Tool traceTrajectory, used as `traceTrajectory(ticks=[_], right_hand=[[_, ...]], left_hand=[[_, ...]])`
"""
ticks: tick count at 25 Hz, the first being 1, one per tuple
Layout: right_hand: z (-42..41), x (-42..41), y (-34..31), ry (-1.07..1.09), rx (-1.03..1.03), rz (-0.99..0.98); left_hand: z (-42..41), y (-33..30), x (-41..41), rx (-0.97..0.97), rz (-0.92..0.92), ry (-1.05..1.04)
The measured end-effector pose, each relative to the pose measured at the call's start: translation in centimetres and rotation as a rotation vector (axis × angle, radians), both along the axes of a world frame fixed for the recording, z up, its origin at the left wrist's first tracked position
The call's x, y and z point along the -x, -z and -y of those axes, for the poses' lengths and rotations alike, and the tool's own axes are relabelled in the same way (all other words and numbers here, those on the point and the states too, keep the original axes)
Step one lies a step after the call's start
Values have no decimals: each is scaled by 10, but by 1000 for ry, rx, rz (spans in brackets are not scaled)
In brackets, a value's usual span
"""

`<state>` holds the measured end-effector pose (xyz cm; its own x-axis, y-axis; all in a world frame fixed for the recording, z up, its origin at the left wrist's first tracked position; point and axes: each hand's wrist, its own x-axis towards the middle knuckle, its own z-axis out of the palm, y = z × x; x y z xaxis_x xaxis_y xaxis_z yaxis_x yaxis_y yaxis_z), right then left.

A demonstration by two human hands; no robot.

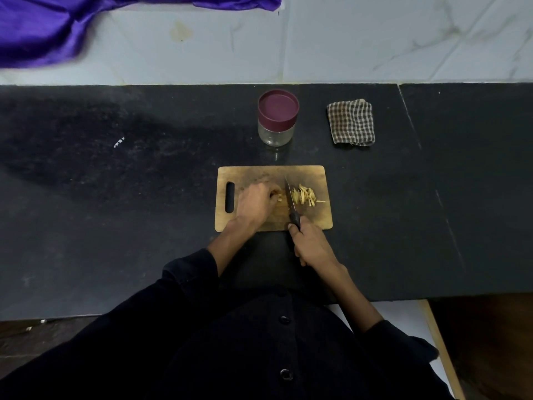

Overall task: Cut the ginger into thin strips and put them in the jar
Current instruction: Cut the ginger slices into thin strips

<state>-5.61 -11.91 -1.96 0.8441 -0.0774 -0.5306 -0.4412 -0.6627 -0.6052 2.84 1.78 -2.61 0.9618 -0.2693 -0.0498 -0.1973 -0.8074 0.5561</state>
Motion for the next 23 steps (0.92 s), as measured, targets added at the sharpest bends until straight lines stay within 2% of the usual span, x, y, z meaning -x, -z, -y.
traceTrajectory(ticks=[15,23], right_hand=[[0,-1,-3,-6,7,-5],[3,-19,-12,-117,149,0]], left_hand=[[2,6,1,21,-33,-80],[3,6,6,3,-11,-90]])
